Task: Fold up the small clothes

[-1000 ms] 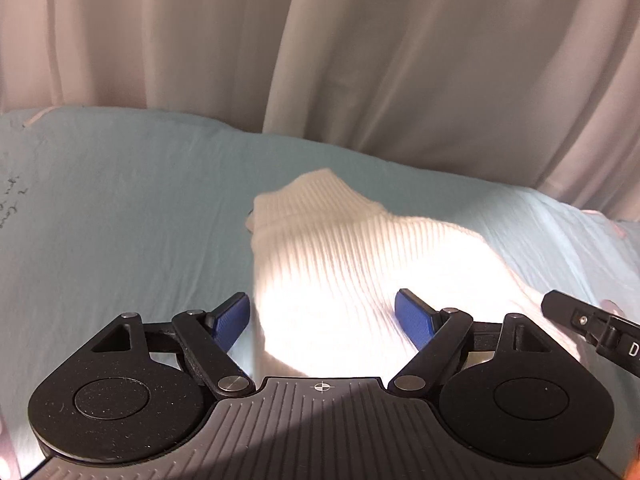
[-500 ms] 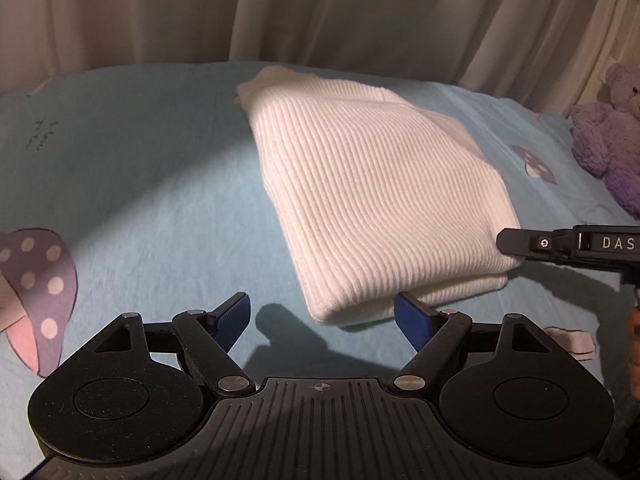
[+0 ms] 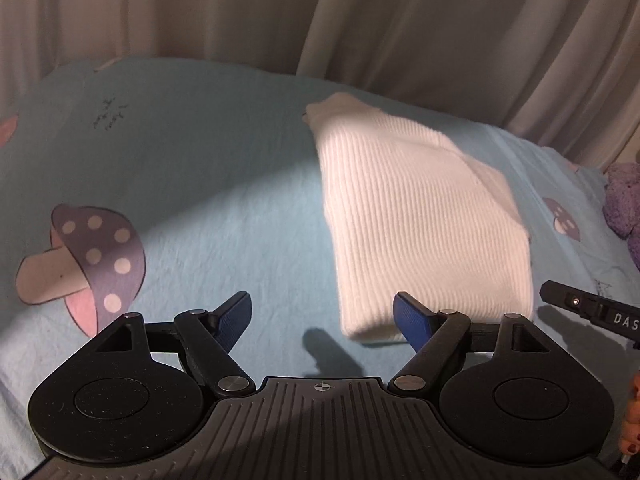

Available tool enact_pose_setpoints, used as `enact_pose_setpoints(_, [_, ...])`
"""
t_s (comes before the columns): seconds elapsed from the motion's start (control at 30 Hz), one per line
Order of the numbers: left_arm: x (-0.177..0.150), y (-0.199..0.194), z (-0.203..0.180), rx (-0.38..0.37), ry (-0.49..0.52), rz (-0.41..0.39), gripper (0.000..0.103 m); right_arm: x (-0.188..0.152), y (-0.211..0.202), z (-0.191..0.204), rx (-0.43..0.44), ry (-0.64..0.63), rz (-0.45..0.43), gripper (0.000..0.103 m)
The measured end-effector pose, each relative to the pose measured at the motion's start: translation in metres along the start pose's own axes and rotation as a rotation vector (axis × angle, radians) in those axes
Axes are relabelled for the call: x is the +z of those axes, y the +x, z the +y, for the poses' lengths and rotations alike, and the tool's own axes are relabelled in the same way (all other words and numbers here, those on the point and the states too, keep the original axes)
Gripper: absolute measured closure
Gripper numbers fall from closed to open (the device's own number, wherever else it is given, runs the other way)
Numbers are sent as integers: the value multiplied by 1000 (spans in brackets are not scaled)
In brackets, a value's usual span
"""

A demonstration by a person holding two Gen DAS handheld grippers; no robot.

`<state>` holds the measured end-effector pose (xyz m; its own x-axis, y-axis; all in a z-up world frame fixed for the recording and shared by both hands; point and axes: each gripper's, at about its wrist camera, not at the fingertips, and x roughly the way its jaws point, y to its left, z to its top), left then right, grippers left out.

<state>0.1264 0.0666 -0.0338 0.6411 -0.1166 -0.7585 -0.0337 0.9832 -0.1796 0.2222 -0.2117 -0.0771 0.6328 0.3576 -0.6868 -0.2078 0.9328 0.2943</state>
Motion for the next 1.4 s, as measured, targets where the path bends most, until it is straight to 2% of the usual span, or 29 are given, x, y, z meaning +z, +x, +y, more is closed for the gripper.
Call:
enact_pose_setpoints(0.07, [4, 3, -8, -12, 15, -32, 17, 2, 9, 14, 20, -45, 19, 92])
enact_pose_setpoints(0.13, [6, 22, -21, -6, 41, -26, 17, -4, 22, 26, 0, -107, 66, 92])
enact_pose_setpoints(0.2, [-1, 43, -30, 46, 96, 26, 21, -13, 37, 30, -66, -158, 133, 92])
enact_pose_setpoints(0.23, [-5, 53, -33, 81, 115, 59, 21, -16, 36, 31, -65, -186, 110, 92])
enact_pose_setpoints(0.27, [-9, 61, -33, 102, 121, 80, 19, -17, 35, 31, -68, -199, 114, 92])
enact_pose_setpoints(0.3, [-13, 62, -30, 106, 103, 65, 14, -16, 34, 30, -71, -195, 121, 92])
enact_pose_setpoints(0.43, [-13, 58, -27, 122, 94, 79, 12, -14, 26, 34, -87, -185, 173, 91])
enact_pose_setpoints(0.47, [-13, 55, -29, 126, 103, 82, 12, -15, 25, 34, -84, -169, 218, 86])
enact_pose_setpoints(0.5, [-14, 51, -31, 129, 119, 93, 12, -16, 25, 34, -77, -140, 283, 69])
enact_pose_setpoints(0.53, [-16, 46, -32, 131, 128, 120, 12, -20, 26, 33, -54, -105, 371, 59])
enact_pose_setpoints(0.57, [-16, 42, -34, 127, 128, 155, 12, -23, 21, 34, -31, -102, 388, 51])
enact_pose_setpoints(0.6, [-17, 35, -36, 115, 129, 180, 12, -24, 16, 37, -25, -113, 378, 47])
enact_pose_setpoints(0.63, [-18, 28, -38, 109, 134, 171, 10, -25, 10, 41, -42, -134, 364, 42])
enact_pose_setpoints(0.67, [-18, 22, -39, 112, 141, 152, 8, -24, 7, 44, -67, -148, 352, 31])
enact_pose_setpoints(0.77, [-16, 7, -45, 155, 152, 99, 5, -17, 0, 53, -109, -170, 309, 20])
enact_pose_setpoints(0.83, [-11, 3, -46, 172, 146, 100, 5, -13, -2, 56, -119, -153, 306, 6])
enact_pose_setpoints(1.0, [-8, 4, -46, 195, 131, 134, 5, -4, -3, 58, -179, -105, 286, 4])
enact_pose_setpoints(1.2, [-7, 5, -44, 215, 115, 152, 5, 4, -4, 56, -151, -27, 314, 4])
enact_pose_setpoints(1.3, [-6, 6, -44, 222, 111, 159, 5, 7, -5, 59, -222, -24, 303, 4])
enact_pose_setpoints(1.4, [-6, 7, -45, 225, 116, 158, 5, 9, -4, 63, -254, -41, 301, 4])
